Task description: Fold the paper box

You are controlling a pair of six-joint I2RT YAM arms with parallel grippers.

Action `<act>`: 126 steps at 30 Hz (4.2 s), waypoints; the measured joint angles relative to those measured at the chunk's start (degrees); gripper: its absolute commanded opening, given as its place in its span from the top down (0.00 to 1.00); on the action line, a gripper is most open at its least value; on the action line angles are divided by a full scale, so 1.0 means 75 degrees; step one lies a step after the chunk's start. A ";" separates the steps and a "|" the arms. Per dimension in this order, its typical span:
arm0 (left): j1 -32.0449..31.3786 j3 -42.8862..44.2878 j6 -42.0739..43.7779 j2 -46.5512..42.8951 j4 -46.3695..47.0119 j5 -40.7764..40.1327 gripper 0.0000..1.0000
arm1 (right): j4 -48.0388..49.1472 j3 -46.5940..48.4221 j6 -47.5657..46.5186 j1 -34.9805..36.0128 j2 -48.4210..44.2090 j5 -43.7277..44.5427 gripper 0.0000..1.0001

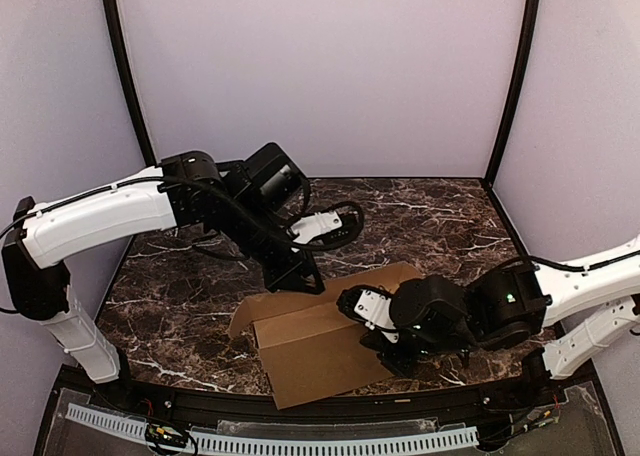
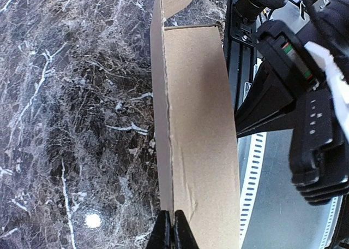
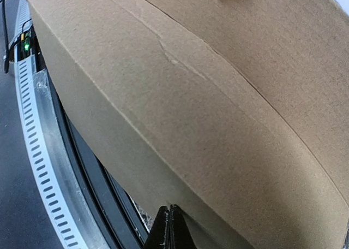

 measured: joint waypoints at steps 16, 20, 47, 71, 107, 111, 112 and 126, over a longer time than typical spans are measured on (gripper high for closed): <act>0.0029 -0.0026 0.0265 -0.0134 0.0154 -0.1142 0.99 | 0.2681 -0.0595 0.0242 -0.0289 0.1239 0.1923 1.00; 0.0026 -0.0335 0.0119 -0.0224 0.0513 -0.1303 0.99 | 0.3010 -0.0592 0.0271 -0.0469 0.1416 0.2014 1.00; -0.0262 -0.1562 -0.1294 -0.0402 0.2116 -0.1953 0.99 | 0.1119 -0.0414 0.0737 -0.0717 -0.1116 0.2148 0.38; -0.0425 -0.1565 -0.1023 -0.0507 0.1993 -0.2157 0.99 | -0.0469 -0.0058 -0.1725 -0.3150 -0.1821 0.0901 0.53; -0.0516 -0.1597 -0.0901 -0.0731 0.1821 -0.2282 0.99 | 0.0583 -0.0195 -0.2267 -0.3538 -0.0947 -0.0268 1.00; -0.0525 -0.1597 -0.0901 -0.0731 0.1818 -0.2305 0.96 | 0.0577 -0.0187 -0.2174 -0.3552 -0.0947 -0.0326 1.00; -0.0525 -0.1597 -0.0903 -0.0731 0.1818 -0.2314 0.92 | 0.0568 -0.0181 -0.2142 -0.3552 -0.0947 -0.0341 1.00; -0.0641 -0.1594 -0.1037 -0.0734 0.1740 -0.2436 0.22 | 0.0338 -0.0009 -0.1501 -0.3558 -0.0845 -0.0525 1.00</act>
